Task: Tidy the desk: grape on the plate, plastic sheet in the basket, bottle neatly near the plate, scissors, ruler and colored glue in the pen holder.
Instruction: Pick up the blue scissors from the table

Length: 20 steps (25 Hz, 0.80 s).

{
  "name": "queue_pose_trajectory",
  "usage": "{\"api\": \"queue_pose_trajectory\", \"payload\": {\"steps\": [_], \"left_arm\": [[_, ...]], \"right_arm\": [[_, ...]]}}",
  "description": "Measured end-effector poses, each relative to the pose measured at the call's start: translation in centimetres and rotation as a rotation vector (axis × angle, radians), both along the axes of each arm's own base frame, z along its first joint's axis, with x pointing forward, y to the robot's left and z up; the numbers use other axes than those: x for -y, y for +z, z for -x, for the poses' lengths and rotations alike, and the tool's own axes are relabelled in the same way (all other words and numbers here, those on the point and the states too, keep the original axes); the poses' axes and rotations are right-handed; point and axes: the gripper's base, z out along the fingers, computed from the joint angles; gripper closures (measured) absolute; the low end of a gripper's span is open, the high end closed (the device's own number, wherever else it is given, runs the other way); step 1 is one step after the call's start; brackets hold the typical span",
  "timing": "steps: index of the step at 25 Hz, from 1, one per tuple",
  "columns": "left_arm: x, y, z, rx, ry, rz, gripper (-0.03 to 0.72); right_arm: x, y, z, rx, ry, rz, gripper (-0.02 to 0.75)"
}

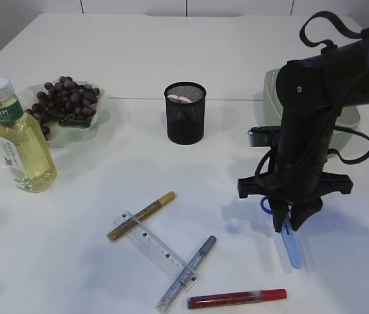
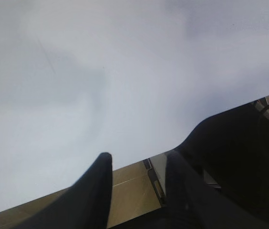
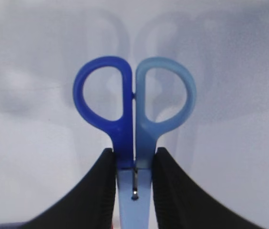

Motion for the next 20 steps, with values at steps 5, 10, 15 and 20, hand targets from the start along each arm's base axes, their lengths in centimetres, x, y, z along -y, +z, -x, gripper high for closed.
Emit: {"api": "queue_pose_trajectory", "payload": {"steps": [5,10,15,20], "left_arm": [[0.0,0.0,-0.1,0.009,0.000,0.004,0.416],[0.0,0.0,-0.1,0.014,0.001,0.006,0.416],[0.1,0.0,-0.2,0.017,0.001,0.009,0.416],[0.1,0.0,-0.1,0.017,0.002,0.013,0.416]], "right_arm": [[0.0,0.0,0.0,0.000,0.019,0.000,0.522],[0.0,0.0,0.0,-0.001,0.053,-0.005,0.522],[-0.1,0.0,0.0,-0.002,0.090,-0.010,0.522],[-1.5,0.8,-0.3,0.058,0.191,0.033,0.522]]}}
